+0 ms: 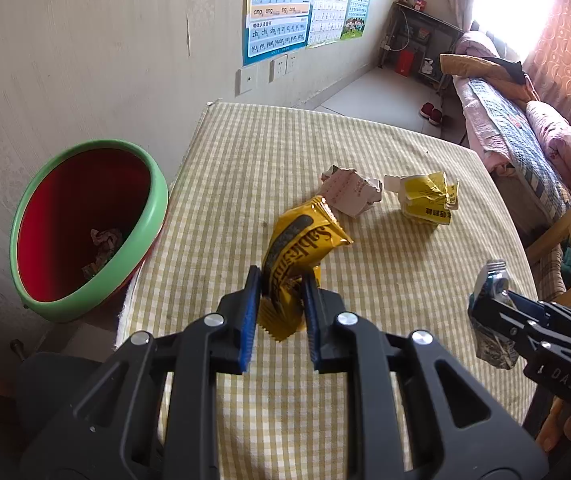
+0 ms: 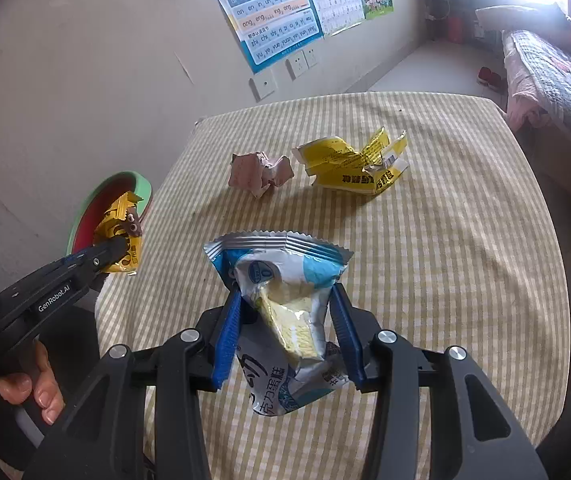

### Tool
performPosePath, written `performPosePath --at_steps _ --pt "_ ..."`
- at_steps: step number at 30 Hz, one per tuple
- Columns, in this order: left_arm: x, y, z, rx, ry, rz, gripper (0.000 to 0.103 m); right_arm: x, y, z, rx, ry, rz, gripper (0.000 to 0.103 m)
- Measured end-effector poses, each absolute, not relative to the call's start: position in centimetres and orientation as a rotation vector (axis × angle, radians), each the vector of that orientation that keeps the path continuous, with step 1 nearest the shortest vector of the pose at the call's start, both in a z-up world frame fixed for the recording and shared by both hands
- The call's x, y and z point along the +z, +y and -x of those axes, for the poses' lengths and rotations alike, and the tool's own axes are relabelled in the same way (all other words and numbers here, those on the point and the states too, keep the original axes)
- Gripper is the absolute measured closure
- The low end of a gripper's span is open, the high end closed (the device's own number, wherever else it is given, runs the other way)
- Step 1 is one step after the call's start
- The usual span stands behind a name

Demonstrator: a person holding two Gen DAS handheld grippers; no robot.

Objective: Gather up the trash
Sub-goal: 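Lift and carry both wrappers toward the red bin with both grippers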

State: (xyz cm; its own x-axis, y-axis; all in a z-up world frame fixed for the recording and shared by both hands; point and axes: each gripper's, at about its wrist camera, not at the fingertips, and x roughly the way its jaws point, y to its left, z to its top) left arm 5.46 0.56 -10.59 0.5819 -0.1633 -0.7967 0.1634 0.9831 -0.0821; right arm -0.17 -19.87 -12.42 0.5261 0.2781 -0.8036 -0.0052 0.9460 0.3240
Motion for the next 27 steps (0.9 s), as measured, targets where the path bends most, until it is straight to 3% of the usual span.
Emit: performPosePath --at_steps 27 --pt "-8.5 2.7 -5.5 -0.106 0.865 -0.018 0.084 -10.6 -18.6 -0.1 0.214 0.956 -0.312 0.059"
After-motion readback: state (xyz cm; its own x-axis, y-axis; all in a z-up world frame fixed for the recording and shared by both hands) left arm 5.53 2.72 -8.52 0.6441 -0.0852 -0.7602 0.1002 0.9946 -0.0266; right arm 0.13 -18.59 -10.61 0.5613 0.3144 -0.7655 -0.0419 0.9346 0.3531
